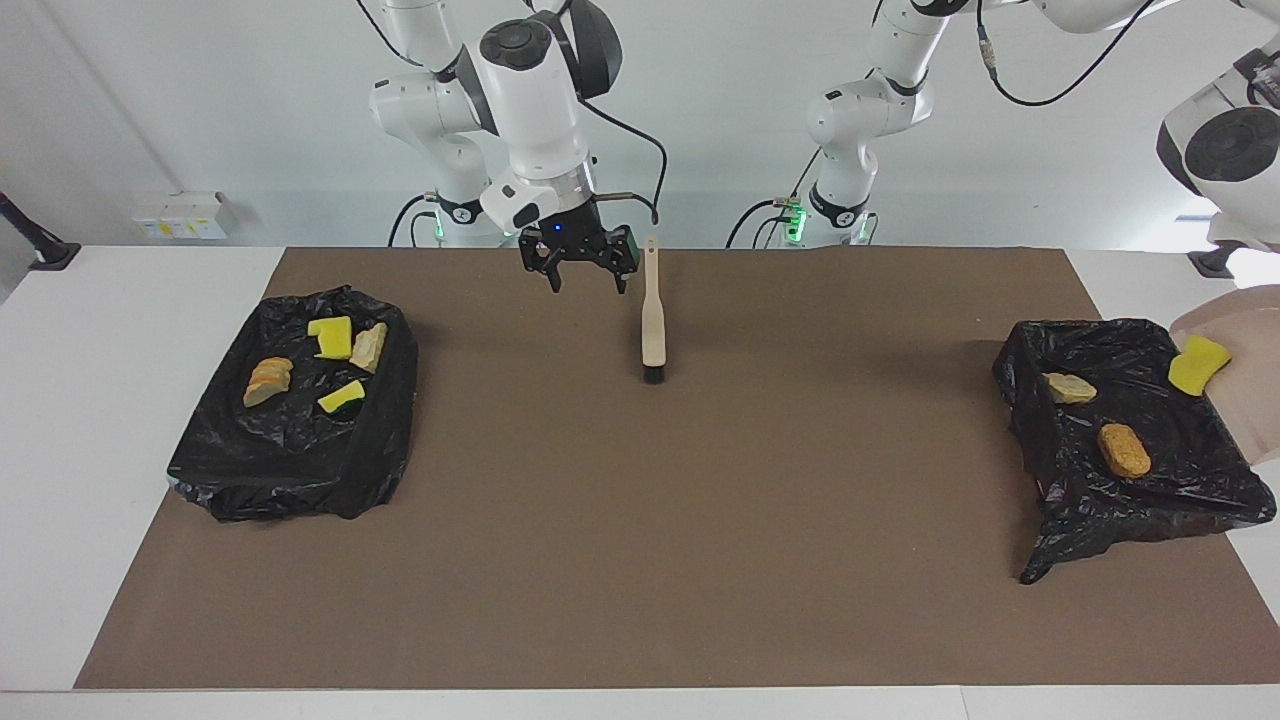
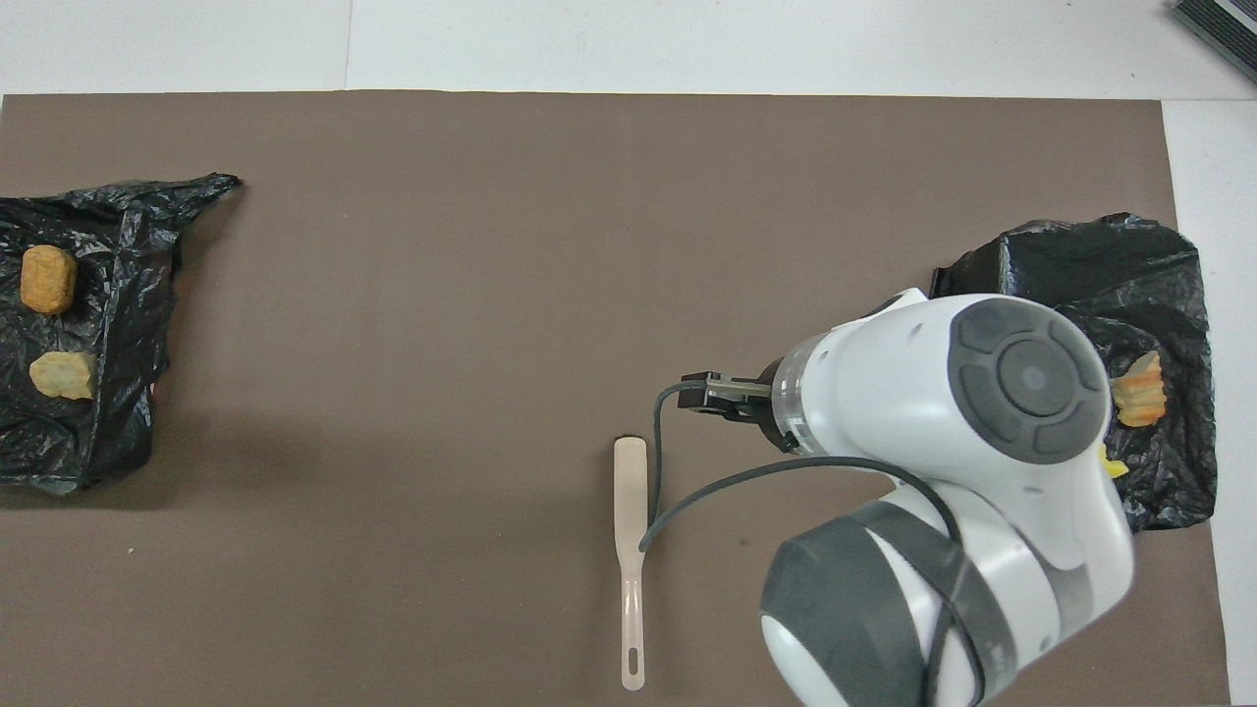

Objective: Sweep and dump trash in bin

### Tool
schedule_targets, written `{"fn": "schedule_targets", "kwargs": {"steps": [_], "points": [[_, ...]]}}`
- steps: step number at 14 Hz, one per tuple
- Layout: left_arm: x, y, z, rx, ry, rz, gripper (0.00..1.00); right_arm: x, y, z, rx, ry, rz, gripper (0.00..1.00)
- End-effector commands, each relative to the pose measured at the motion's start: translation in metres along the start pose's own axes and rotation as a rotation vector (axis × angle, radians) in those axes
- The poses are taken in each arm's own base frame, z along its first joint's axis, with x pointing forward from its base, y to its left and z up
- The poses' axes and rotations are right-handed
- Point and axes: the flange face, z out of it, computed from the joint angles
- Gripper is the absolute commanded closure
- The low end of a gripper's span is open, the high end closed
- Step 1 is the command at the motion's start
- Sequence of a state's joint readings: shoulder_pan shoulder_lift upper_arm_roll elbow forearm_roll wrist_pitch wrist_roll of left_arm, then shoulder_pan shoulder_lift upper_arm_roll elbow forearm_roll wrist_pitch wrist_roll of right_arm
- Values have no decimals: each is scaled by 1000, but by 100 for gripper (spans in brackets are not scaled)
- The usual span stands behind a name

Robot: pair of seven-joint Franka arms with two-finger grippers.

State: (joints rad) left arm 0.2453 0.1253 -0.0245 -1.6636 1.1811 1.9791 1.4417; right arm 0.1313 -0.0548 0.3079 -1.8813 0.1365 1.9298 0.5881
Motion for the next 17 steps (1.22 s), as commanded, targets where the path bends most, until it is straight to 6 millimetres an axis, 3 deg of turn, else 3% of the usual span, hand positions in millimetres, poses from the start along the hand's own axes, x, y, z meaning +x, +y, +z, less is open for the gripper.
{"fn": "schedule_targets", "kwargs": {"steps": [1, 3, 6, 7, 10, 13, 17], "points": [[14, 17, -35, -52, -77, -48, 100, -2, 7, -8, -32, 14, -23, 0], [20, 17, -50, -80, -107, -38, 100, 0, 9, -9, -58, 35, -33, 0], [41, 9, -96, -74, -105, -82, 100, 7, 18, -17, -103, 58, -40, 0], [52, 8, -112, -77, -83, -119, 100, 16, 29, -29, -119, 75, -43, 0], [92, 8, -154, -101, 99, -222, 100, 50, 86, -60, -131, 72, -110, 0], [118, 16, -177, -186, 283, -384, 100, 74, 147, -96, -203, 49, -166, 0], [151, 42, -187, -367, 477, -572, 100, 93, 204, -118, -197, 12, -162, 0]]}}
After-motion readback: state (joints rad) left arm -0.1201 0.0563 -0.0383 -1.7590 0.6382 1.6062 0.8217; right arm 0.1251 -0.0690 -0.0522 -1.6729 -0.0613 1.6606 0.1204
